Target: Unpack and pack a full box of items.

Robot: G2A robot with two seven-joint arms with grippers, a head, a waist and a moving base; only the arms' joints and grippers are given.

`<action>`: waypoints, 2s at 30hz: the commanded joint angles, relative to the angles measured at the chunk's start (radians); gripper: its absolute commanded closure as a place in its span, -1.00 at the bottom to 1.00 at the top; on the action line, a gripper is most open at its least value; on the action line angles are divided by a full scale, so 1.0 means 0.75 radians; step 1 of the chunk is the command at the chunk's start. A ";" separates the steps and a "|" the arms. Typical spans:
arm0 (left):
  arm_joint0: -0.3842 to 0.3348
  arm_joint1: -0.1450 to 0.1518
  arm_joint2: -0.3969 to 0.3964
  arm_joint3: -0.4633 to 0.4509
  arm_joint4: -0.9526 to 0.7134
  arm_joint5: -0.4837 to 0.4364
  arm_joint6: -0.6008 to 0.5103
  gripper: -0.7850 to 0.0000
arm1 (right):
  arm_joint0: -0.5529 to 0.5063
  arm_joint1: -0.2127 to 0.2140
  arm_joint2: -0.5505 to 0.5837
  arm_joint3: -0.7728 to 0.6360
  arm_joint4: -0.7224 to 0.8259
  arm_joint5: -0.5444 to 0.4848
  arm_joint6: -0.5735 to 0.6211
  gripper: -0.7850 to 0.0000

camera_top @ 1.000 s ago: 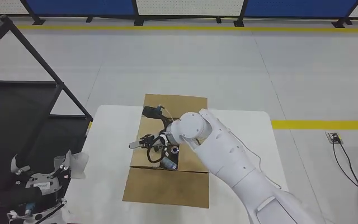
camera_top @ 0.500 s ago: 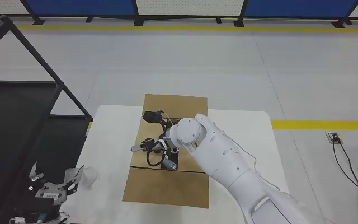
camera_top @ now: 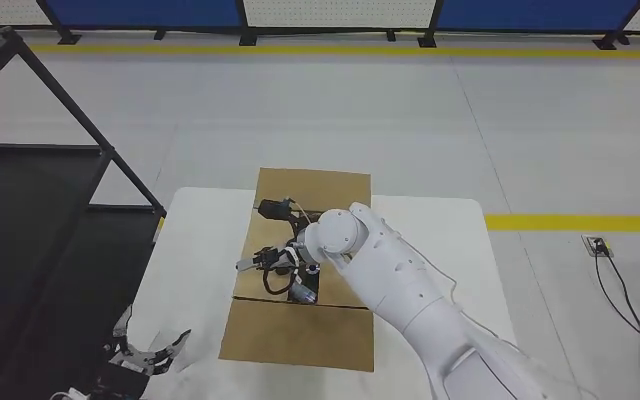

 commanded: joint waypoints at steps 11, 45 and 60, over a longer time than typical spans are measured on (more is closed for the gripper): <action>-0.026 0.010 0.153 0.023 0.169 0.045 0.029 -1.00 | 0.012 -0.016 0.019 0.050 0.012 -0.078 -0.056 -1.00; -0.075 0.008 0.246 -0.230 -0.100 0.211 -0.120 -1.00 | -0.195 0.219 0.546 -0.261 0.011 -0.180 -0.783 -1.00; -0.175 0.001 0.319 -0.231 -0.066 0.309 -0.293 -1.00 | -0.212 0.268 0.703 -0.254 0.082 -0.064 -0.796 -1.00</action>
